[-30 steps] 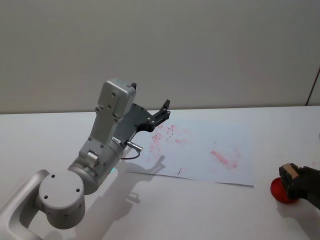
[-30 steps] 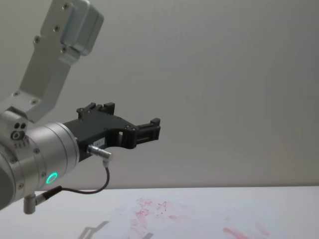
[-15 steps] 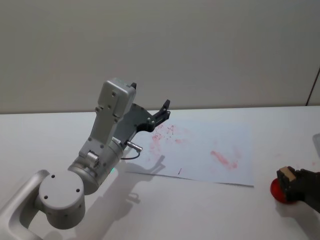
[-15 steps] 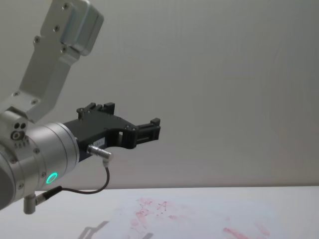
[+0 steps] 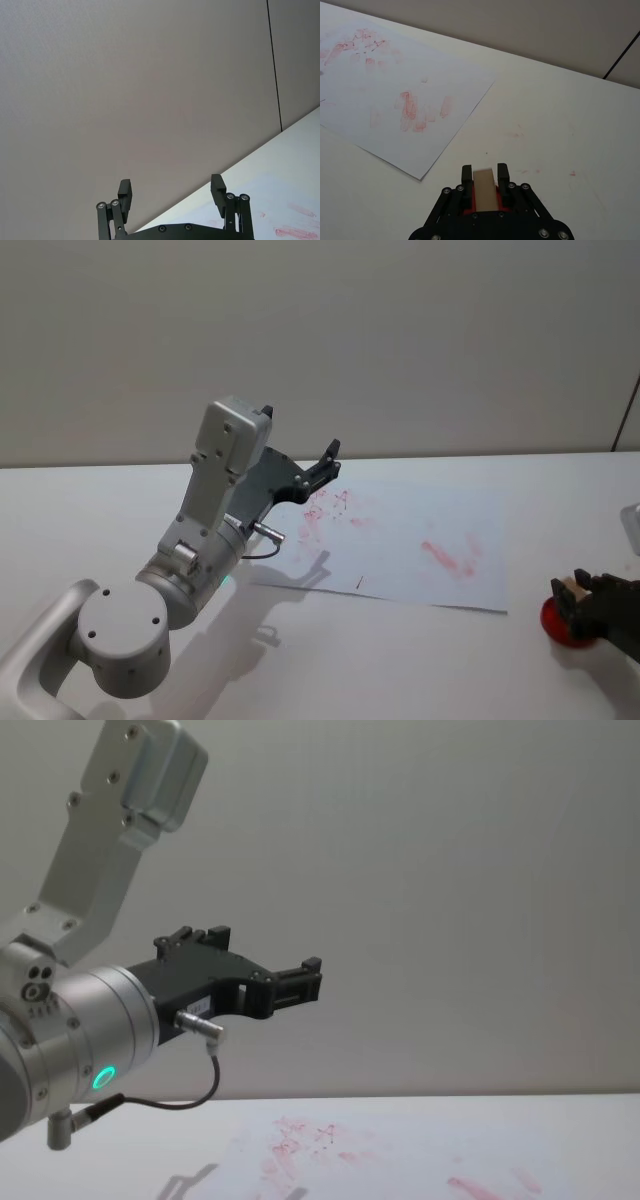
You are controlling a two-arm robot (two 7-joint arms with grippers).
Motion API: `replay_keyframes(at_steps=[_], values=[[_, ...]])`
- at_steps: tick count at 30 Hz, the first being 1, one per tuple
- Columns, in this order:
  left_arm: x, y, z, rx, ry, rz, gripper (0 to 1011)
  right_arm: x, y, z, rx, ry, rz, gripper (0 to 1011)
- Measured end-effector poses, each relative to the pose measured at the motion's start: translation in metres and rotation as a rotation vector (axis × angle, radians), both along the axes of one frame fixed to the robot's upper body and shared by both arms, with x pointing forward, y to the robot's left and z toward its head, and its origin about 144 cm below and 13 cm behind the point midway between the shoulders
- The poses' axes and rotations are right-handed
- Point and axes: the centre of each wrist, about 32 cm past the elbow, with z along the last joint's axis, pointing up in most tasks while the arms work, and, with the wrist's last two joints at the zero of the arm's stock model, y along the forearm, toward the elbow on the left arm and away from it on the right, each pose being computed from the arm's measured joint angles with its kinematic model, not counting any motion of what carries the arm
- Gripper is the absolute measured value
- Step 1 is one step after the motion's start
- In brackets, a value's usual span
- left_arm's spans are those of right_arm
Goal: Use the one hand to pick up the stamp and affix it onto the A4 paper.
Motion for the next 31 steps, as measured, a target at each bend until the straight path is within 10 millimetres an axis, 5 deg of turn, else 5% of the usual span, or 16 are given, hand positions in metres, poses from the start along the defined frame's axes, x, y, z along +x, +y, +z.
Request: replay_keyframes(at_steps=[24,31], values=[[0.0,0.0,0.0,0.0,0.0,0.0,1001,0.0019,-0.0001,-0.0005,-0.007,-0.005,0.001,998],[0.0,0.0,0.0,0.0,0.0,0.0,1001,0.0021,-0.0001,-0.0005,-0.008,-0.005,0.001,1001]])
